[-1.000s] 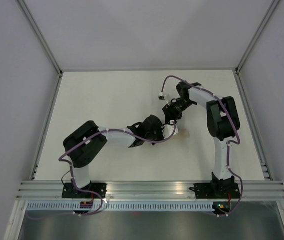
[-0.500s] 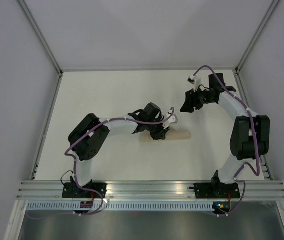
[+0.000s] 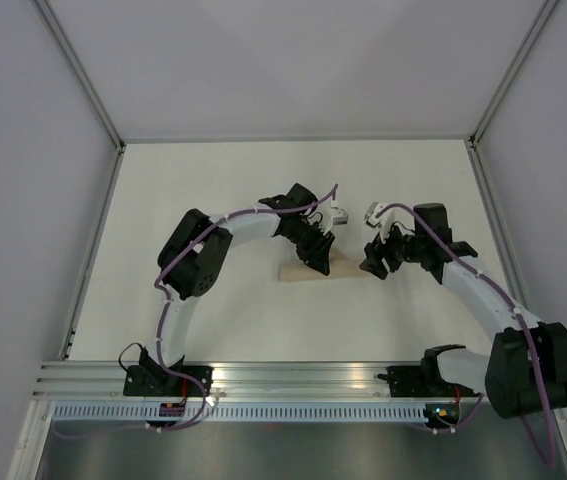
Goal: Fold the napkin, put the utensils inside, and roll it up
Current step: Roll the napkin at the center of the board.
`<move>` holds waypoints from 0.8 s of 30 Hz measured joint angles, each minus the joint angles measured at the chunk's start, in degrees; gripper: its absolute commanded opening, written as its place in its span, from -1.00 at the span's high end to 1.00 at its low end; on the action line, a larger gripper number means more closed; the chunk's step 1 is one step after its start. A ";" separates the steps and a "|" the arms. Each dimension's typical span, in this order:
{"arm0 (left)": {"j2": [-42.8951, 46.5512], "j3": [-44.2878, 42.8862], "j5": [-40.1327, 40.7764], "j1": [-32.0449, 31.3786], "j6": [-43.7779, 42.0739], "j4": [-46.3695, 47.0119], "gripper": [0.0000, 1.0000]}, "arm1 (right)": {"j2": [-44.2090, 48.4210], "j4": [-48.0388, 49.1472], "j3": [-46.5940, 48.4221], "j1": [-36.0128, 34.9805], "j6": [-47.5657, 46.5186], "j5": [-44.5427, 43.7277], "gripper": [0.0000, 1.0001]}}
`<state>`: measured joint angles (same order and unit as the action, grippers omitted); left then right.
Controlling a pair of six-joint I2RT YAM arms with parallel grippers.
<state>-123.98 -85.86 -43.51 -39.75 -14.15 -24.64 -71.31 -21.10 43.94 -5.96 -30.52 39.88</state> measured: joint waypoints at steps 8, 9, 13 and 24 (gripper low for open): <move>-4.02 -5.46 -4.33 0.94 1.64 -6.97 0.26 | 8.13 8.79 -11.80 -20.48 -8.59 -14.47 -0.49; -4.31 -5.66 -4.79 0.94 1.79 -7.52 0.27 | 7.56 9.46 -11.80 -21.62 -9.18 -15.76 -0.49; -5.44 -6.73 -6.60 0.96 2.60 -9.81 0.25 | 3.65 13.31 -11.98 -26.36 -11.65 -21.11 -0.48; -6.49 -7.13 -9.55 1.11 3.43 -12.15 0.06 | -6.34 19.54 -13.16 -33.55 -15.28 -30.25 -0.29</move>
<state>-130.47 -92.99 -53.06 -38.63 -10.72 -36.80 -77.65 -1.56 30.79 -39.51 -45.80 9.63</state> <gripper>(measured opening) 0.444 0.674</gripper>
